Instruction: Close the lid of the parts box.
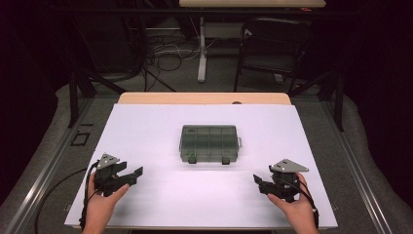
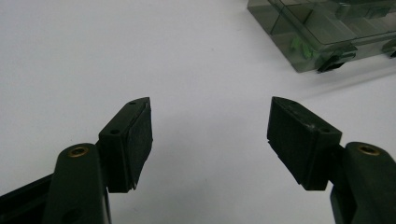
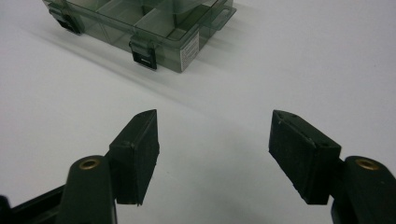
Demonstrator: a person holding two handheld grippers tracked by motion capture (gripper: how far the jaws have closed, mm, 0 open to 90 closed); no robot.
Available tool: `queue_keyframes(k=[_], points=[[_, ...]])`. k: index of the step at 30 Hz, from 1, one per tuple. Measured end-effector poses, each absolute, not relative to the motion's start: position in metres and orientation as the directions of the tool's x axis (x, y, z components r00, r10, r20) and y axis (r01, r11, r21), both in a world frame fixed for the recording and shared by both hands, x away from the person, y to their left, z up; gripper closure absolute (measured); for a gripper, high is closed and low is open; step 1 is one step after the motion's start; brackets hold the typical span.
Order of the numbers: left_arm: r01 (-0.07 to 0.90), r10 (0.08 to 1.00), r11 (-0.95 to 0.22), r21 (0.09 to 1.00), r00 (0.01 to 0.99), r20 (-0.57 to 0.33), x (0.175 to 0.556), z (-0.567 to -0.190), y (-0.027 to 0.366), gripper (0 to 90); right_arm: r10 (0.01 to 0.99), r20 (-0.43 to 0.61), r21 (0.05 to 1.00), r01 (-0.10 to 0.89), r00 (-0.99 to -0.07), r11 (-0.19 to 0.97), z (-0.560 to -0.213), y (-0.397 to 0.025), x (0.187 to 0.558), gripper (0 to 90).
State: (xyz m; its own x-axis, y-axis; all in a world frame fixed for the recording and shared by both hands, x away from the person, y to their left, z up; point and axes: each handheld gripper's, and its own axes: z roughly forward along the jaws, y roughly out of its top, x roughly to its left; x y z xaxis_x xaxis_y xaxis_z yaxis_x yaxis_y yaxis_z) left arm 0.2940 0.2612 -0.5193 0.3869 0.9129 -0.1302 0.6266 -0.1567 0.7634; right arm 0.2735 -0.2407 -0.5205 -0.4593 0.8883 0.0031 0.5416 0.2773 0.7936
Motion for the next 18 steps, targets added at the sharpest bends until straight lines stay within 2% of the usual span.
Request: queue_keyframes(k=[9,18], points=[[0.593,0.917,-0.15,0.791,0.382,-0.113,0.289,-0.52,0.264,30.7,0.884,-0.043,0.798,0.516,-0.465,0.311,-0.529,-0.238,0.274,29.9],[0.589,0.914,-0.171,0.79,0.394,-0.096,0.288,-0.524,0.263,30.4,0.886,-0.042,0.799,0.517,-0.461,0.307,-0.534,-0.235,0.275,29.6]])
